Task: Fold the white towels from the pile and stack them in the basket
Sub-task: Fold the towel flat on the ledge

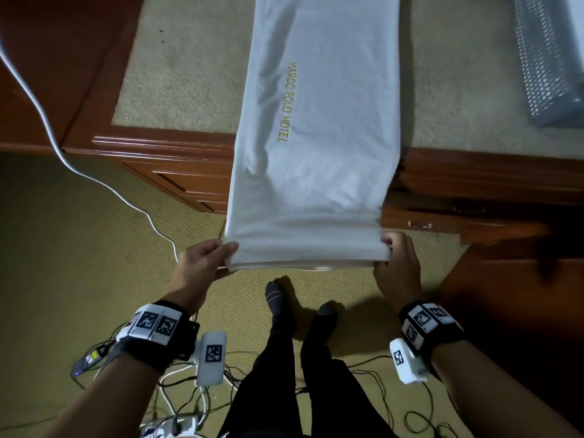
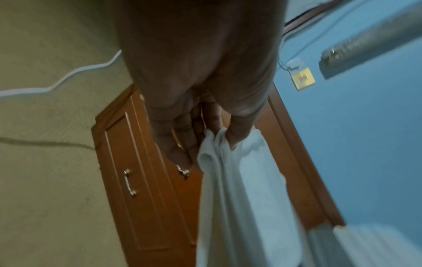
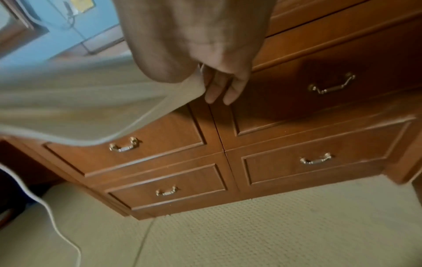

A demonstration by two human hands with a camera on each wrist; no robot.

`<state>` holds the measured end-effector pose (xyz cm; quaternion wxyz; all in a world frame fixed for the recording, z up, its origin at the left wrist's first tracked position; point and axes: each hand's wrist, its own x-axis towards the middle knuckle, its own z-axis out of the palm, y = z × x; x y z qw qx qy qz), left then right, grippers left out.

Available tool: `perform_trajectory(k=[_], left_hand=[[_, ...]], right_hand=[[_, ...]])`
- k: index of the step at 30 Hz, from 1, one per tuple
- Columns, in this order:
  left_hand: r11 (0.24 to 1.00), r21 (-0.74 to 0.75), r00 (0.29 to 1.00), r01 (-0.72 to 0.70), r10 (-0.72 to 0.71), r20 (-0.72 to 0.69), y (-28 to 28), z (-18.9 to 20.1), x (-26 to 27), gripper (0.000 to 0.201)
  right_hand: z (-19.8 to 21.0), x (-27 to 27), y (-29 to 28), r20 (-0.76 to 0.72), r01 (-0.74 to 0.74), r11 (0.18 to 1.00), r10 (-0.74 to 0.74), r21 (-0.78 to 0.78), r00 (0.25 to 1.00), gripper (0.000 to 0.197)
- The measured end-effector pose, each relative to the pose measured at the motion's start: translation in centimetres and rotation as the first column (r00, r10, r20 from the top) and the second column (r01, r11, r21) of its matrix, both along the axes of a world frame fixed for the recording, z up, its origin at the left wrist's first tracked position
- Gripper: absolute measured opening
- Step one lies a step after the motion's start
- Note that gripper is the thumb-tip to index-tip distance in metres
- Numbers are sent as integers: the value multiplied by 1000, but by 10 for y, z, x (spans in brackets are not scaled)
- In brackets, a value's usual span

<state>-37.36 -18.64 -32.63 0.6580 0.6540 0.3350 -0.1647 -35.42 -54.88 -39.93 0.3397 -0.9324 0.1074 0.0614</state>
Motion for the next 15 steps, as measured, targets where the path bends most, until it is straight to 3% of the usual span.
perform_trajectory(k=[2,4,6,9,12,15], left_hand=[[995,75,997,73,-72,-10,2,-12,0,25],[975,157,988,155,-151,-35,5,-23,1,17],[953,212,976,218,-213,-46,8,-30,2,14],[946,256,980,197,-186,-67,10,-39,4,39],[927,256,961,275,-253,-113,7,-47,7,38],[873,329,932,361,-337,-129,6,-53,9,26]], right_hand=[[13,-9,-3,-95,107,983,-94,147,991,45],[21,-21,-5,-148,131,955,-94,267,985,53],[25,-31,-8,-65,49,959,-33,278,997,58],[15,-35,-16,13,-83,972,82,219,997,53],[11,-24,-21,-161,-6,953,57,302,985,52],[10,-10,-25,-292,131,872,14,473,956,26]])
